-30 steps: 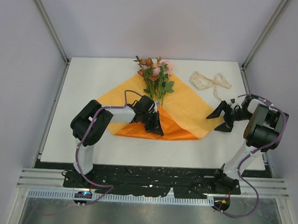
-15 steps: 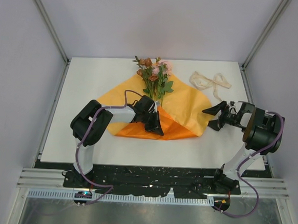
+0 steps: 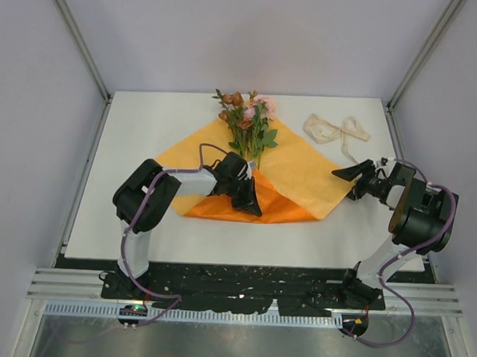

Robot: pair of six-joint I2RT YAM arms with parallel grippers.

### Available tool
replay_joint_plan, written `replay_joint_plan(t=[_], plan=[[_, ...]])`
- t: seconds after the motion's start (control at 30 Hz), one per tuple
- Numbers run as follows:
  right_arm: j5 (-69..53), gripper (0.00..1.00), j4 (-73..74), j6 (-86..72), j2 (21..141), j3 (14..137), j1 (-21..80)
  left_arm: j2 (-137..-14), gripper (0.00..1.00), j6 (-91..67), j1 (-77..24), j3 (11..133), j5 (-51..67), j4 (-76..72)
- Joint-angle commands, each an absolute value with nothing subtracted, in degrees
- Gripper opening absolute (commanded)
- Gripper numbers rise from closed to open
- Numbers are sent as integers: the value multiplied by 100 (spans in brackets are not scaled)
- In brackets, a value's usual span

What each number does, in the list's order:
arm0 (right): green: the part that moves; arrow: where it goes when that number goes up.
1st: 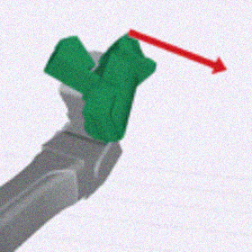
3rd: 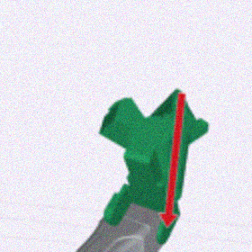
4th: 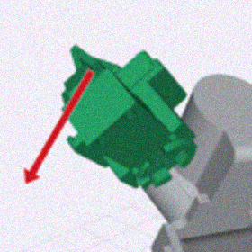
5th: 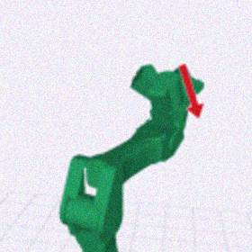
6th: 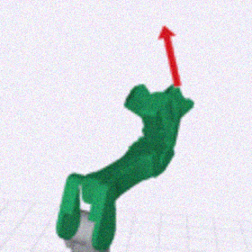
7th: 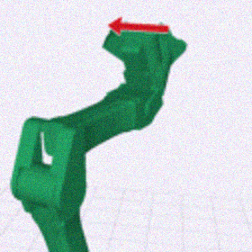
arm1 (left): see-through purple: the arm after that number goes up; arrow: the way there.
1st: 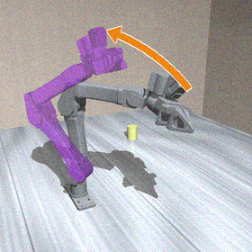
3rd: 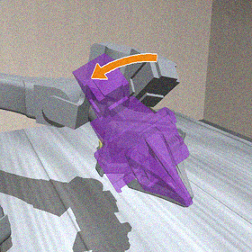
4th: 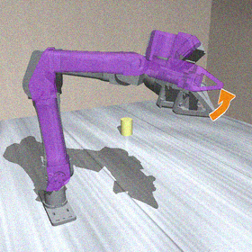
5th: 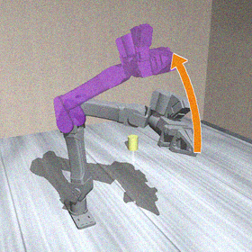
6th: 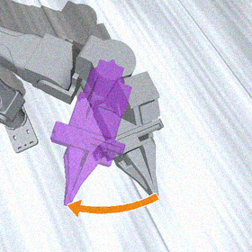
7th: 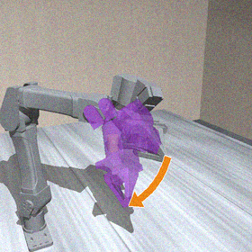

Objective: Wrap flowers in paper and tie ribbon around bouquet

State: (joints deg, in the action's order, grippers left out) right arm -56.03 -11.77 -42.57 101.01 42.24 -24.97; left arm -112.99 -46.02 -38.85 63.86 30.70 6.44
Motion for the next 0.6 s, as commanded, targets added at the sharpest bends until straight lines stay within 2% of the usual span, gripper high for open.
replay_joint_plan(t=[0.0,0.07,0.17,0.23,0.27,0.3,0.33,0.43,0.57], plan=[[-5713,51,-1188,-4228,9844,4288,-2365,-11417,0,-4368,-3779,6328,2672,958],[-5853,51,-915,-4140,9660,4482,-2032,-11434,0,-4316,-3779,6372,2637,1037],[-5836,70,-327,-3859,9458,4911,-1627,-11470,0,-4298,-3779,6407,2619,1064],[-5687,53,296,-3455,9335,5255,-1206,-11461,0,-4307,-3788,6399,2628,1081],[-5547,34,690,-3150,9325,5465,-1135,-11461,0,-4298,-3779,6398,2619,1072],[-5468,28,964,-2929,9273,5580,-951,-11452,0,-4298,-3779,6407,2610,1081],[-5310,17,1028,-2918,9238,5738,-871,-11443,0,-4289,-3779,6390,2610,1081],[-5291,7,828,-3328,9202,5915,-546,-11452,0,-4271,-3779,6390,2593,1090],[-5379,5,152,-4163,9281,6047,-10,-11548,0,-4263,-3779,6451,2619,1151]])
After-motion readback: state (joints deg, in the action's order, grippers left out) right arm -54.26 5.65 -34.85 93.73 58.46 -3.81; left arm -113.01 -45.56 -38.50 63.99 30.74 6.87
